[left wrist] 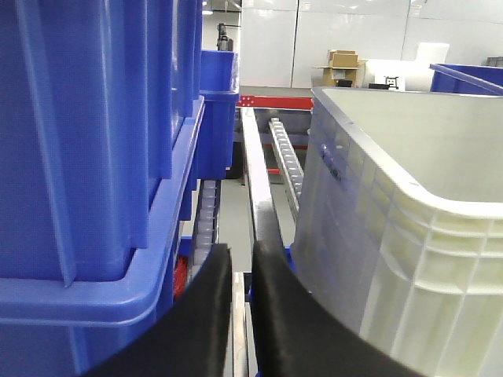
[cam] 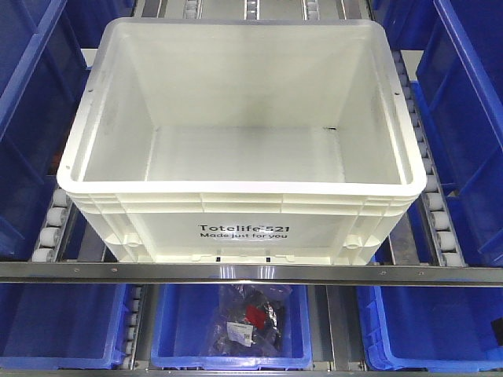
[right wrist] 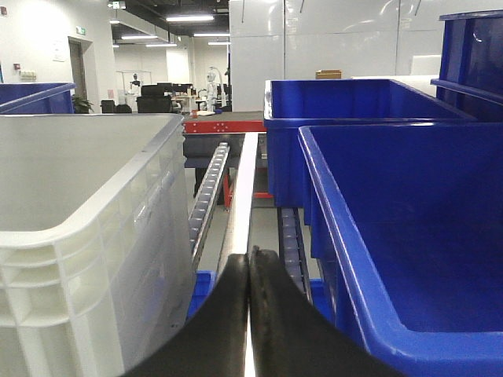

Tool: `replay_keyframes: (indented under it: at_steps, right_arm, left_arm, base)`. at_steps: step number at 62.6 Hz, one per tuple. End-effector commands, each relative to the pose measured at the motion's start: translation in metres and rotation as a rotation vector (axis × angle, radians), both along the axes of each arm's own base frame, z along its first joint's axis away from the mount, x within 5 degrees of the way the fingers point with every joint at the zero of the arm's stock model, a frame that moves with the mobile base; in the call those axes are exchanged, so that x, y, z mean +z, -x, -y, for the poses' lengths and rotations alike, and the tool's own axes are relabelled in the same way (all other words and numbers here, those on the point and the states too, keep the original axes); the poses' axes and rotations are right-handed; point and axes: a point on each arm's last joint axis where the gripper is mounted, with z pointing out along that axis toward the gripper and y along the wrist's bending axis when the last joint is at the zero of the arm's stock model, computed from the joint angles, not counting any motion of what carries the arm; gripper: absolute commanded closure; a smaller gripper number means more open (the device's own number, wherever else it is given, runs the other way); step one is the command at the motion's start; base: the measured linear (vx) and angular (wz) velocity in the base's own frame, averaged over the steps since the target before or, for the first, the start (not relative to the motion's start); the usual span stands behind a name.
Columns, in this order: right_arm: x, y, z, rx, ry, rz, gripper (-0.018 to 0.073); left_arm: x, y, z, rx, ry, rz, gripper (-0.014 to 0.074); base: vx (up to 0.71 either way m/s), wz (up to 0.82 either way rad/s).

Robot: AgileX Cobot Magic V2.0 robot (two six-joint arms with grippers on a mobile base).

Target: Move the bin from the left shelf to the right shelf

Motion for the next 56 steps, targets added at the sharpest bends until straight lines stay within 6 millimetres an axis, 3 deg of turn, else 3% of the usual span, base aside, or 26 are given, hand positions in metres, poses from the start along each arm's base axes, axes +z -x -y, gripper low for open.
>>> replay_keyframes:
  at_steps: [1,46,56]
  right_arm:
    - [0.003,0.001,-0.001,0.006,0.01,0.078,0.0568]
    - [0.004,0.002,-0.001,0.006,0.012,0.086,0.0568]
    - [0.017,0.004,-0.001,0.008,0.005,0.121,0.0568]
  left_arm:
    - [0.014,0.003,0.0,0.002,0.011,0.097,0.0541]
    - [0.014,0.003,0.0,0.002,0.011,0.101,0.0541]
    - [0.036,0.008,-0.001,0.004,0.014,0.198,0.0541]
  base:
    - [0.0,0.0]
    - [0.0,0.0]
    - [0.0,0.0]
